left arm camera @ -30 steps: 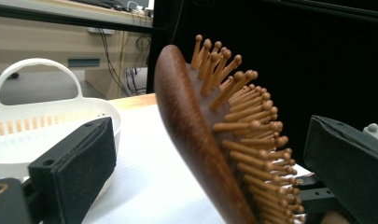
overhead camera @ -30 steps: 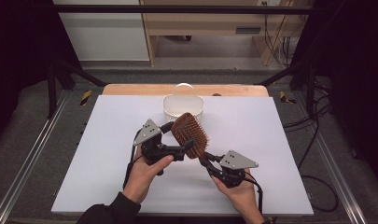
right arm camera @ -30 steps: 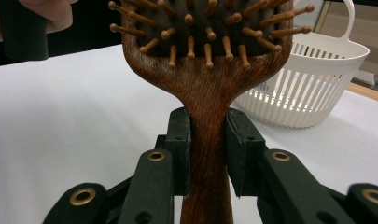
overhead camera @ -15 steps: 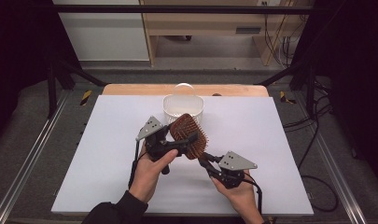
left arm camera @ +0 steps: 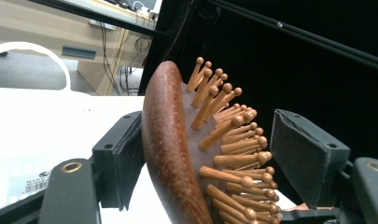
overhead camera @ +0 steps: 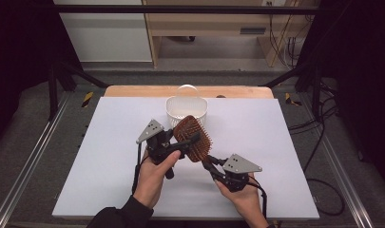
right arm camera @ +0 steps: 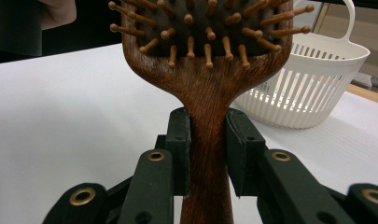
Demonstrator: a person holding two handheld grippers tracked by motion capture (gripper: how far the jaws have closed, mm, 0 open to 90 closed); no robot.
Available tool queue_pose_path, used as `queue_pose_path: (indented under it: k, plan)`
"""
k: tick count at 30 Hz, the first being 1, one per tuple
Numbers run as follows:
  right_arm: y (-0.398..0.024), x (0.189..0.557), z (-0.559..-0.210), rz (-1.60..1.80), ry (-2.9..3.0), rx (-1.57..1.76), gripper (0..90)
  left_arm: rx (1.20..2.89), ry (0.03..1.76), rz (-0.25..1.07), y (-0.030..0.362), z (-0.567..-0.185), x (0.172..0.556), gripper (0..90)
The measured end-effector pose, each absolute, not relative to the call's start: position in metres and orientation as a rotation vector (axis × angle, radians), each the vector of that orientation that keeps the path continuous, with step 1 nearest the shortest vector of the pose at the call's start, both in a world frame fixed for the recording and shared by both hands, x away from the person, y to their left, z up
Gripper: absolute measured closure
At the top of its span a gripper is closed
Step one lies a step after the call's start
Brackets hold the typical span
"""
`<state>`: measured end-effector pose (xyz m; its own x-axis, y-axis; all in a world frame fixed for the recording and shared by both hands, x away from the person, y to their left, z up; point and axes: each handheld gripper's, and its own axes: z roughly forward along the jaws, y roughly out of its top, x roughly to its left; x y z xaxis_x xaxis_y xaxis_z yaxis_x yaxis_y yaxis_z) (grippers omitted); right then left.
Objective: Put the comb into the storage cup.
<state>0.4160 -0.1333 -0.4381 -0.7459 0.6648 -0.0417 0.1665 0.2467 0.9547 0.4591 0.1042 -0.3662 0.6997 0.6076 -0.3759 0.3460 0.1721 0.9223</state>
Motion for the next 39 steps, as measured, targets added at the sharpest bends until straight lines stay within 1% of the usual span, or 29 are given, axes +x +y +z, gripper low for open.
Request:
queue_pose_path:
  k: [4,6,13,20,30,31,33,35,39]
  plan:
    - [-0.133,0.416,-0.438,1.514,2.083,0.757,72.6,1.421,0.857,0.209,0.104,-0.367,0.460,31.5]
    - [-0.133,0.416,-0.438,1.515,2.081,0.759,72.6,1.413,0.857,0.199,0.104,-0.368,0.460,35.7]
    - [-0.132,0.416,-0.439,1.523,2.079,0.761,72.5,1.397,0.880,0.186,0.101,-0.369,0.460,39.9]
    - [-0.130,0.416,-0.441,1.530,2.080,0.762,72.3,1.376,0.882,0.152,0.102,-0.367,0.457,48.5]
    - [-0.127,0.417,-0.442,1.577,2.083,0.775,71.5,1.384,0.872,0.137,0.104,-0.361,0.457,50.9]
    - [-0.128,0.418,-0.442,1.593,2.088,0.778,69.9,1.387,0.868,0.143,0.104,-0.361,0.458,50.9]
    - [-0.129,0.419,-0.443,1.601,2.085,0.791,61.5,1.382,0.863,0.169,0.105,-0.358,0.459,50.9]
    - [-0.131,0.419,-0.442,1.607,2.077,0.797,56.1,1.377,0.860,0.187,0.107,-0.353,0.462,50.9]
    - [-0.143,0.419,-0.439,1.645,2.012,0.825,41.6,1.367,0.856,0.226,0.112,-0.341,0.468,50.8]
